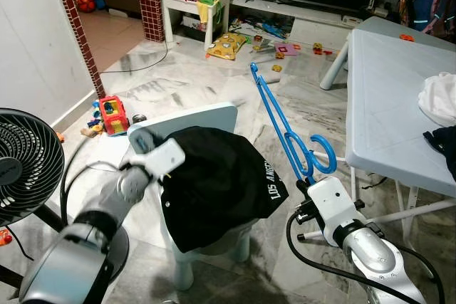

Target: Hang hanger

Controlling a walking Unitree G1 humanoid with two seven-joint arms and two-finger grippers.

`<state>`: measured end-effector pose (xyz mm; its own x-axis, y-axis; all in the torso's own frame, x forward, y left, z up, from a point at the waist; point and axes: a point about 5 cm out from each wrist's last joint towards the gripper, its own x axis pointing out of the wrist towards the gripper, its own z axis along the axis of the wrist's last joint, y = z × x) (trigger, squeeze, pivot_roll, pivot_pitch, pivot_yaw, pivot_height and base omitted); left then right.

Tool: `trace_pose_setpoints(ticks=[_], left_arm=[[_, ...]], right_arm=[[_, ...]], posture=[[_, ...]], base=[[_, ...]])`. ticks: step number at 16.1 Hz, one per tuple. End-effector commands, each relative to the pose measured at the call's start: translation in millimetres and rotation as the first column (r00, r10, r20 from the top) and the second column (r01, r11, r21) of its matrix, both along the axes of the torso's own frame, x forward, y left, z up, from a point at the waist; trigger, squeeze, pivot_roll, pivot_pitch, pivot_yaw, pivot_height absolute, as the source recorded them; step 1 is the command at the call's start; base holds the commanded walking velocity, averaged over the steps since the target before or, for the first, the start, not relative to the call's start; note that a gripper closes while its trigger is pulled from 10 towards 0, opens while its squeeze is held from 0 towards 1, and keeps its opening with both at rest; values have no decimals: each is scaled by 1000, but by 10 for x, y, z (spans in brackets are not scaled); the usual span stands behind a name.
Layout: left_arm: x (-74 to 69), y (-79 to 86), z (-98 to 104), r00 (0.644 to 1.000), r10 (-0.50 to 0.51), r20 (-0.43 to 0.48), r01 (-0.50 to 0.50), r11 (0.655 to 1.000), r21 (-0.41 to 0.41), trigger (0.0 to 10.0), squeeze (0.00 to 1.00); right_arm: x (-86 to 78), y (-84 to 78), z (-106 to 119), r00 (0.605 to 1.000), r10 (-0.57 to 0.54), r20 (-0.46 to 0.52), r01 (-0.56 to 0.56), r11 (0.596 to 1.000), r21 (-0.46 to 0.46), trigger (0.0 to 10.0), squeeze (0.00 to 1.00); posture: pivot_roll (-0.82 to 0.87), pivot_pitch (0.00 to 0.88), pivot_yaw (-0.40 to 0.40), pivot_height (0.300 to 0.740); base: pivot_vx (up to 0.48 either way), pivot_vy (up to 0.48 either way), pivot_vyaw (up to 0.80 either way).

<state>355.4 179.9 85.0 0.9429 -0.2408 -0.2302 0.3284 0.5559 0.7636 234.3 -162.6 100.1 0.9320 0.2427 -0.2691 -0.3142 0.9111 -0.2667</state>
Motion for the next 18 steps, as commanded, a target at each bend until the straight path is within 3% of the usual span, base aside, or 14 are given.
trace_pose_setpoints(ticks=[1,3,18], left_arm=[[124,-69,250,991,-22,133,18,999,30,0,0],[205,-175,425,977,-64,205,56,997,46,0,0],[205,-175,425,977,-64,205,56,997,46,0,0]], right_arm=[[22,2,16,1000,1,13,-1,1000,-2,10000,0],[27,-2,17,1000,-1,14,1,1000,-3,10000,0],[27,-2,17,1000,-1,14,1,1000,-3,10000,0]], posture=[[-38,7,-75,740],[-37,6,-74,740],[-37,6,-74,740]], base=[[0,0,0],[0,0,0],[0,0,0]])
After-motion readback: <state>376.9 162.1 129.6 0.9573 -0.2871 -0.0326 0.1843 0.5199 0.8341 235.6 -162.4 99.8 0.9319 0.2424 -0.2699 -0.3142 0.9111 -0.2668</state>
